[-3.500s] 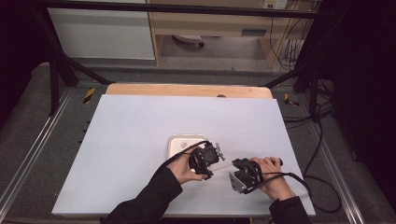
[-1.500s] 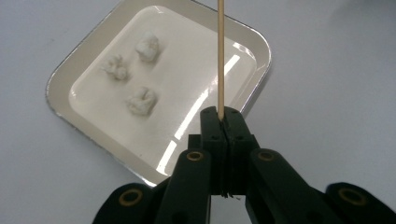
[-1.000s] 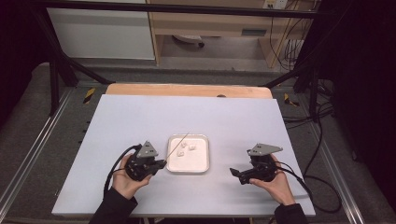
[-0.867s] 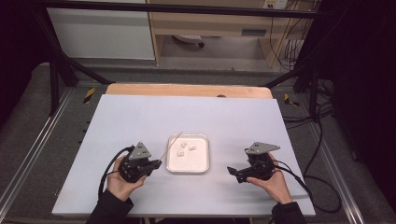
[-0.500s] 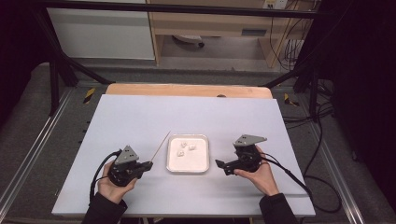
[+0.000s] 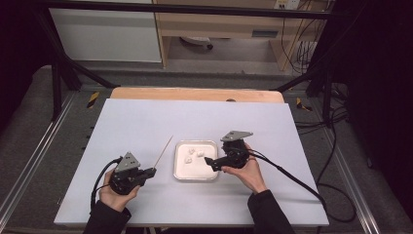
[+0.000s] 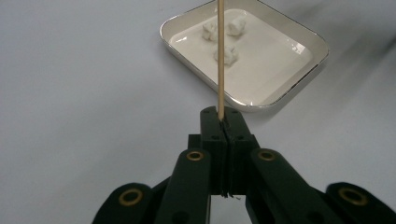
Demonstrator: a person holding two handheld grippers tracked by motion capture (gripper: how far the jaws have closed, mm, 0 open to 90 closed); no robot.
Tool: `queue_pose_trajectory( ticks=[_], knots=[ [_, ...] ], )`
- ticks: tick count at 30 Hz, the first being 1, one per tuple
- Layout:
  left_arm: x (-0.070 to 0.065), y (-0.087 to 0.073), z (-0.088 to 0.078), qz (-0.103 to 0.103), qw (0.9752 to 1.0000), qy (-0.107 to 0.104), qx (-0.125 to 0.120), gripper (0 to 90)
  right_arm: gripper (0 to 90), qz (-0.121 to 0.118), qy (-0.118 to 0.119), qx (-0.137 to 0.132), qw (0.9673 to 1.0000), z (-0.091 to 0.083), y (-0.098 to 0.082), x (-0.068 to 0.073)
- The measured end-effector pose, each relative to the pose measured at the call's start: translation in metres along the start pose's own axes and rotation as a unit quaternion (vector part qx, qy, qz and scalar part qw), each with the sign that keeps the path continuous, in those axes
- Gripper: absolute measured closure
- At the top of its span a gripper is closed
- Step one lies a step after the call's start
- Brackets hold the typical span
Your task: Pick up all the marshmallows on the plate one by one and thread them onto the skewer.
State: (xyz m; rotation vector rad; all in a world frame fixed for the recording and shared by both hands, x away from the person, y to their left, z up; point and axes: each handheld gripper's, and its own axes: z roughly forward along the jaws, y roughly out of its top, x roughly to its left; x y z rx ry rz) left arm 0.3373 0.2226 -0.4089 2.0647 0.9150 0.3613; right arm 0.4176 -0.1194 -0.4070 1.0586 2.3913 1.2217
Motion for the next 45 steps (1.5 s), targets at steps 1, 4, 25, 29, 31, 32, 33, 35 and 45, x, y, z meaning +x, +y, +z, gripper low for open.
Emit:
queue_pose_trajectory(
  ticks=[1,4,25,29,31,32,33,35,45],
  knots=[
    [0.000,0.000,0.000,0.000,1.0000,-0.001,0.001,88.6,3.0,0.000,0.000,0.001,1.0000,0.004,0.003,0.001],
    [0.000,-0.001,0.002,-0.001,1.0000,-0.002,0.004,88.6,5.6,0.004,-0.004,0.002,1.0000,0.014,0.009,0.003],
    [-0.001,-0.002,0.006,-0.001,0.9999,-0.010,0.014,88.6,44.6,-0.004,-0.019,0.039,0.9991,0.070,0.011,0.007],
    [-0.001,-0.002,0.006,-0.002,0.9998,-0.010,0.015,88.6,50.5,-0.006,-0.015,0.045,0.9988,0.072,0.009,0.008],
    [-0.001,-0.002,0.007,-0.001,0.9998,-0.010,0.015,88.6,53.7,-0.012,-0.013,0.043,0.9989,0.073,0.008,0.008],
    [-0.001,-0.002,0.007,-0.001,0.9998,-0.010,0.015,88.6,55.2,-0.011,-0.011,0.044,0.9989,0.073,0.008,0.008],
    [-0.001,-0.002,0.007,-0.001,0.9998,-0.010,0.015,88.6,56.0,-0.015,-0.011,0.047,0.9987,0.073,0.007,0.009],
    [-0.001,-0.002,0.007,0.000,0.9998,-0.011,0.016,88.6,57.5,-0.016,-0.010,0.049,0.9986,0.074,0.006,0.010],
    [-0.002,-0.002,0.008,-0.001,0.9998,-0.010,0.015,88.6,68.2,-0.024,-0.016,0.052,0.9982,0.073,0.005,0.010]
  ],
)
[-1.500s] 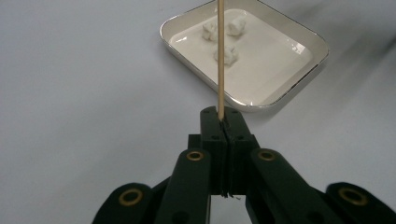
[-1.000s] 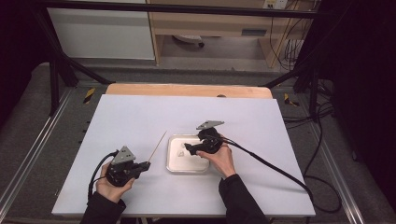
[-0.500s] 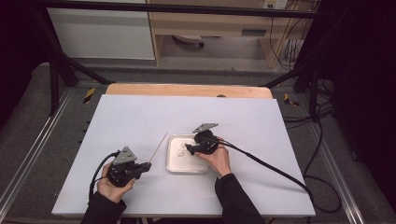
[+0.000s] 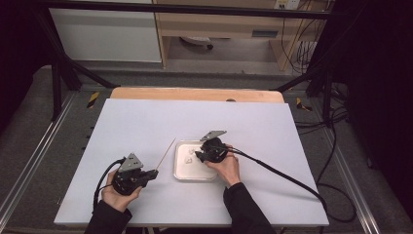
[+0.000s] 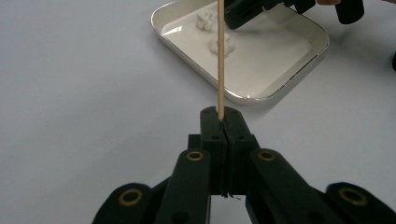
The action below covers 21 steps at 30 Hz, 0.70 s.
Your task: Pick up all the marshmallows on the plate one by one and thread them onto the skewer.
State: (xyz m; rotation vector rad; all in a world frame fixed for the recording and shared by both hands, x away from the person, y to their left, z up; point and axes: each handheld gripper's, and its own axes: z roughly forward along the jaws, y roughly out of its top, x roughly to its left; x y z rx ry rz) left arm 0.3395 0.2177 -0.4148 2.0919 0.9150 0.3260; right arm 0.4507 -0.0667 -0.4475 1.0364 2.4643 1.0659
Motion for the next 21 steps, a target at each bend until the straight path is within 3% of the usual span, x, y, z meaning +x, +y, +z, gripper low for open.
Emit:
queue_pose_trajectory(
  ticks=[9,14,21],
  knots=[
    [-0.002,0.001,-0.001,0.002,1.0000,-0.003,-0.003,88.6,72.4,0.001,0.014,-0.015,0.9998,-0.012,0.005,-0.001],
    [-0.006,0.002,0.001,0.005,1.0000,-0.006,-0.003,88.6,73.5,-0.005,0.024,-0.040,0.9989,-0.037,0.011,0.000],
    [-0.018,0.006,0.007,0.016,0.9997,-0.017,-0.006,88.6,74.2,-0.006,0.041,-0.091,0.9950,-0.078,0.014,-0.001]
  ],
)
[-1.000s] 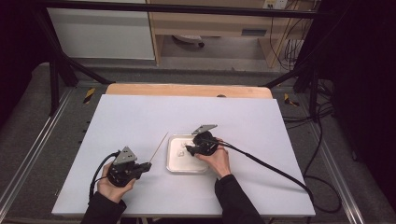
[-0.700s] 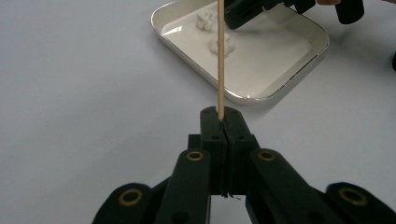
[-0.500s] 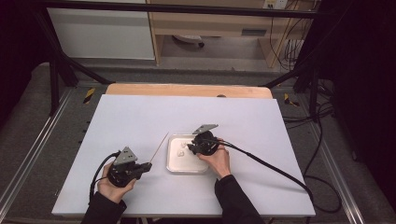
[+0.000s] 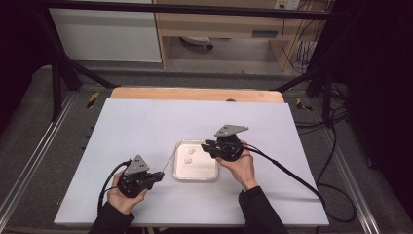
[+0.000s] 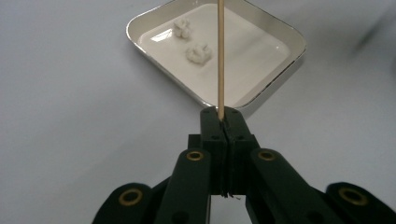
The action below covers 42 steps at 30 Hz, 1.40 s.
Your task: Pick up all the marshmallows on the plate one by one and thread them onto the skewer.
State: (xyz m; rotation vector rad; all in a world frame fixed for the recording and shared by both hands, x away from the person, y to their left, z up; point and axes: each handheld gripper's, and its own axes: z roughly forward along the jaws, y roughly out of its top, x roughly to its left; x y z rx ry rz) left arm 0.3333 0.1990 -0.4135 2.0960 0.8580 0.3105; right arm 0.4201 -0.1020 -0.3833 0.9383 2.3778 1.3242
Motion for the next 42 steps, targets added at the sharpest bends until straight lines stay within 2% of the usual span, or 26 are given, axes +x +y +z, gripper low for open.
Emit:
queue_pose_trajectory(
  ticks=[8,14,19,24,32,42],
  knots=[
    [-0.020,0.007,0.011,0.016,0.9997,-0.017,-0.009,88.6,74.3,0.004,0.024,-0.060,0.9979,-0.041,0.012,0.006],
    [-0.034,0.011,0.018,0.032,0.9991,-0.024,-0.016,88.6,74.5,0.028,0.051,-0.106,0.9927,-0.062,0.019,0.006],
    [-0.039,0.012,0.021,0.037,0.9988,-0.028,-0.017,88.6,74.6,0.043,0.072,-0.119,0.9894,-0.062,0.020,0.007],
    [-0.040,0.013,0.023,0.037,0.9988,-0.027,-0.020,88.6,74.8,0.056,0.090,-0.113,0.9879,-0.055,0.019,0.008],
    [-0.040,0.013,0.022,0.037,0.9987,-0.025,-0.024,88.6,75.3,0.072,0.105,-0.113,0.9854,-0.049,0.018,0.007],
    [-0.040,0.013,0.021,0.036,0.9987,-0.023,-0.028,88.6,76.2,0.075,0.120,-0.111,0.9837,-0.044,0.016,0.010]
  ],
)
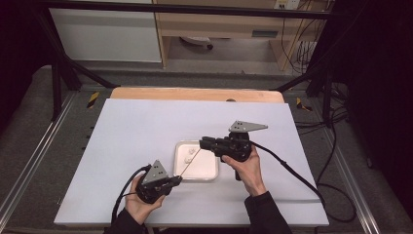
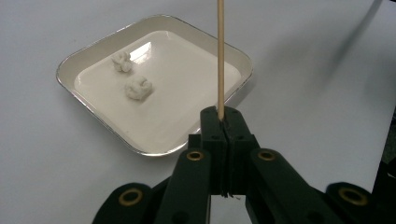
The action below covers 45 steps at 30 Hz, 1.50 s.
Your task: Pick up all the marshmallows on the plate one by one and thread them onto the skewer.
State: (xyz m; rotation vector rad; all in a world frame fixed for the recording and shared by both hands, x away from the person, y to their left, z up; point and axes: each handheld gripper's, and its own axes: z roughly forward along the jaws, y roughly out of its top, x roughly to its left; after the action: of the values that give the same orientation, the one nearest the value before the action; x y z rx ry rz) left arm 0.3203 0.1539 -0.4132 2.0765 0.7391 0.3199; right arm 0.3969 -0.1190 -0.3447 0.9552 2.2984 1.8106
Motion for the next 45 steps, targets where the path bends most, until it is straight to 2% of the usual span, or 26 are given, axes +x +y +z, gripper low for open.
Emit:
queue_pose_trajectory(
  ticks=[23,31,39,45],
  knots=[
    [-0.001,-0.003,-0.001,0.004,0.9997,0.015,-0.021,88.7,78.2,0.020,0.025,-0.013,0.9994,0.006,-0.004,0.004],
    [-0.002,-0.006,-0.002,-0.009,0.9992,0.015,-0.035,88.8,79.1,0.026,0.028,-0.031,0.9988,0.010,-0.009,0.009],
    [-0.003,-0.007,-0.001,-0.005,0.9990,0.016,-0.043,88.8,79.5,0.033,0.046,-0.044,0.9974,0.012,-0.012,0.012],
    [-0.003,-0.007,-0.003,-0.003,0.9989,0.016,-0.043,88.9,80.0,0.029,0.048,-0.046,0.9974,0.012,-0.013,0.014]
  ],
)
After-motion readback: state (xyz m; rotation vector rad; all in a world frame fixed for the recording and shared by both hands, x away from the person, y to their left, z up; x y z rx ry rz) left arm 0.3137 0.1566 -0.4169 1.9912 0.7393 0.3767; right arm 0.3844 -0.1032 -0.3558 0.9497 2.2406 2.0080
